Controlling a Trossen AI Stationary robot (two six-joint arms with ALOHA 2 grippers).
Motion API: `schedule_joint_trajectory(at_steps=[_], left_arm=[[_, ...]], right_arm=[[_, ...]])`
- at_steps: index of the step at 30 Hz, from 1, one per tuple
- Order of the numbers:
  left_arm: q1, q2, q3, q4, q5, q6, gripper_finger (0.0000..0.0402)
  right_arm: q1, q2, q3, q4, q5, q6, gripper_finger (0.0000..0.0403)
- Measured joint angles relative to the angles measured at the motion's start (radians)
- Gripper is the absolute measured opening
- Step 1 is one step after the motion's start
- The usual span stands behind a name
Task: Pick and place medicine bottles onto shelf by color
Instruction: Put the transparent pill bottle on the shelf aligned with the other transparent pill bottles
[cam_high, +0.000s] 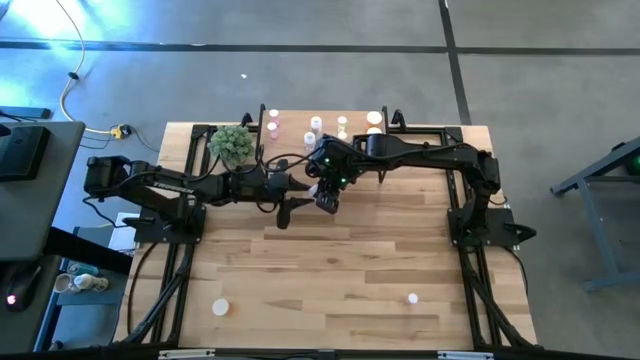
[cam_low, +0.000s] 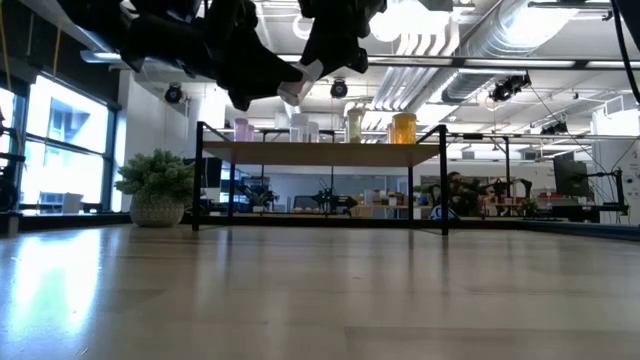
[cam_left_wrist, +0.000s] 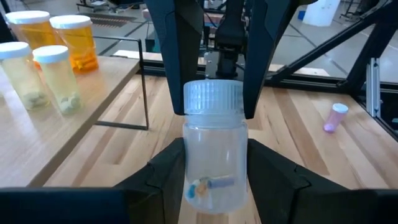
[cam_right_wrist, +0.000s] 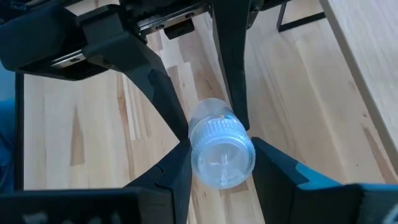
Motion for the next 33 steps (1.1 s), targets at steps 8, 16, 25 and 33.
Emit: schedule_joint_trajectory(at_steps=[8, 16, 25, 33], left_arm=[[0.000, 0.000, 0.000, -0.003, 0.001, -0.005, 0.0139], [0.000, -0.001, 0.000, -0.020, -0.012, 0.028, 0.0139], [-0.001, -0.042, -0.051, 0.036, -0.132, 0.034, 0.0137], [-0.002, -0.048, -0.204, 0.461, -0.266, -0.040, 0.0137]], right_arm=[[0.000, 0.000, 0.000, 0.003, 0.007, -0.004, 0.0131], [0.000, 0.000, -0.001, 0.013, 0.061, -0.005, 0.0201], [-0.019, -0.058, -0.002, 0.025, 0.085, -0.004, 0.0221], [-0.018, -0.126, -0.002, 0.069, 0.215, -0.008, 0.0222]])
